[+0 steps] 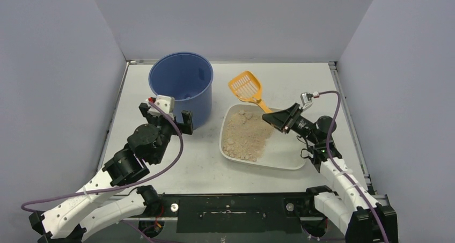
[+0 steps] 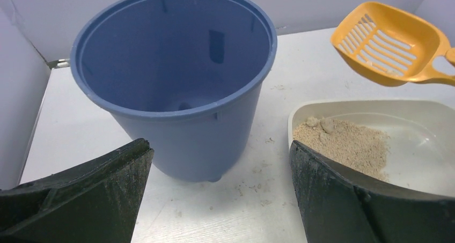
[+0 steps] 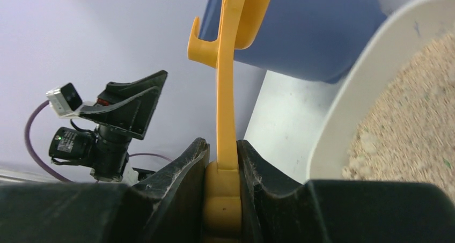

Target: Clean the litter box

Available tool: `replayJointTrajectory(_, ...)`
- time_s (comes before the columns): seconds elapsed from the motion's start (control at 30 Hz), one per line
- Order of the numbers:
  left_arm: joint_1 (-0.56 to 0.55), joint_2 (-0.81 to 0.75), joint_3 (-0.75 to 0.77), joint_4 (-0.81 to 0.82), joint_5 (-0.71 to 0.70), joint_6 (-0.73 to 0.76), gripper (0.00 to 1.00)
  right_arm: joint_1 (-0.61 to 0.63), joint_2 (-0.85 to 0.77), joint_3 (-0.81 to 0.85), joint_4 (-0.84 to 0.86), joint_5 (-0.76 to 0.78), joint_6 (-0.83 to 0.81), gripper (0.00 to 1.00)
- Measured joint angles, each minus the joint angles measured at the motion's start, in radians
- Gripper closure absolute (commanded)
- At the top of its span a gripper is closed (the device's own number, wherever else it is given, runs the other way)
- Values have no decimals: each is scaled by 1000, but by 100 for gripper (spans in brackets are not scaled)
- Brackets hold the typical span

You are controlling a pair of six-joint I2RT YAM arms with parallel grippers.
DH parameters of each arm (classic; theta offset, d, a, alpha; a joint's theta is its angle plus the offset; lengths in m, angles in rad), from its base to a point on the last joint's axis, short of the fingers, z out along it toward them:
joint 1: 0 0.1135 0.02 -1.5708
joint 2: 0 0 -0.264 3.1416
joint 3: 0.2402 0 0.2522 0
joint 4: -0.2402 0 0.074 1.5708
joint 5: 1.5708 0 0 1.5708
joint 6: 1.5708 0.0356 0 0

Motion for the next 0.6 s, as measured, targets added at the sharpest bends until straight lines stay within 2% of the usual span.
replayJointTrajectory(0.2, 70, -54, -24, 32, -12, -23, 3, 78, 155, 238, -35, 19, -72, 100)
replayJointTrajectory(0.43, 156, -110, -37, 40, -16, -51, 3, 232, 379, 510, -110, 61, -182, 100)
replayJointTrajectory(0.6, 163, -140, -37, 45, -29, -55, 3, 320, 545, 731, -264, 85, -339, 100)
